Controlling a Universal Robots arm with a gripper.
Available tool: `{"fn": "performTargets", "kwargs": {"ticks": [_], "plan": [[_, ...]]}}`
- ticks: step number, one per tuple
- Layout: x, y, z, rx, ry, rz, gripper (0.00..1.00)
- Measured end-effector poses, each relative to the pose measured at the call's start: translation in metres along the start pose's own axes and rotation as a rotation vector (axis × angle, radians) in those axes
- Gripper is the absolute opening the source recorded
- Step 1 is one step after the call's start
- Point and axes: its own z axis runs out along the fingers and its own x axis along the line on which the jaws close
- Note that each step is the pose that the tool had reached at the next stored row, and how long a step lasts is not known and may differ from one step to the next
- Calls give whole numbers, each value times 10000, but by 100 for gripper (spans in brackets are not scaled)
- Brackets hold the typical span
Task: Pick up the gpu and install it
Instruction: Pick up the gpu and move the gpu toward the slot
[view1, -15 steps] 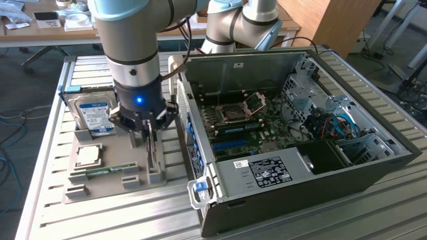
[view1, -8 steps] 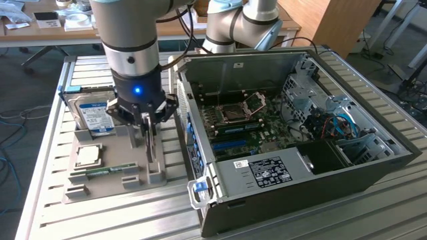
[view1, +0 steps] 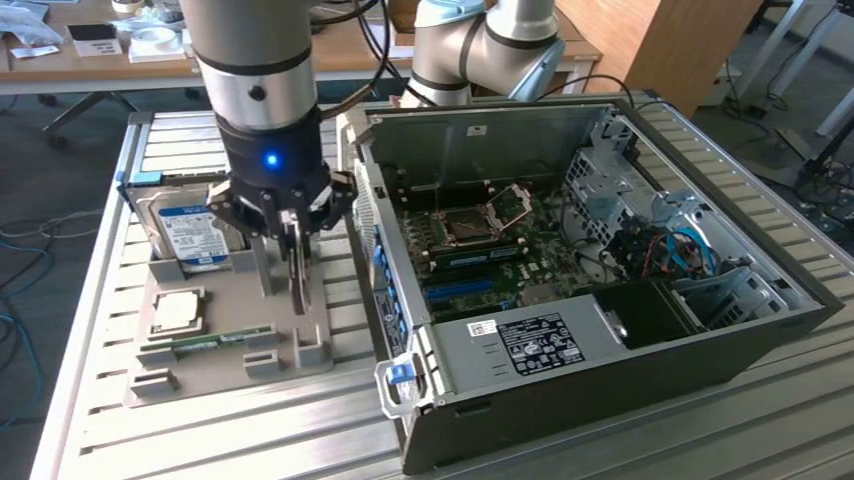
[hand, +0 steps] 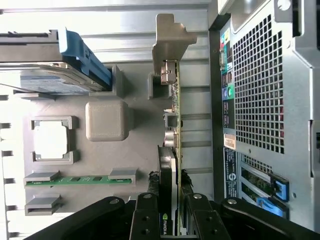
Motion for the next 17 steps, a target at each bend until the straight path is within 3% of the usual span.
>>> {"fn": "performTargets", "kwargs": {"ticks": [17], "plan": [[-15,29,-606,-5,-11,-41,27]]}}
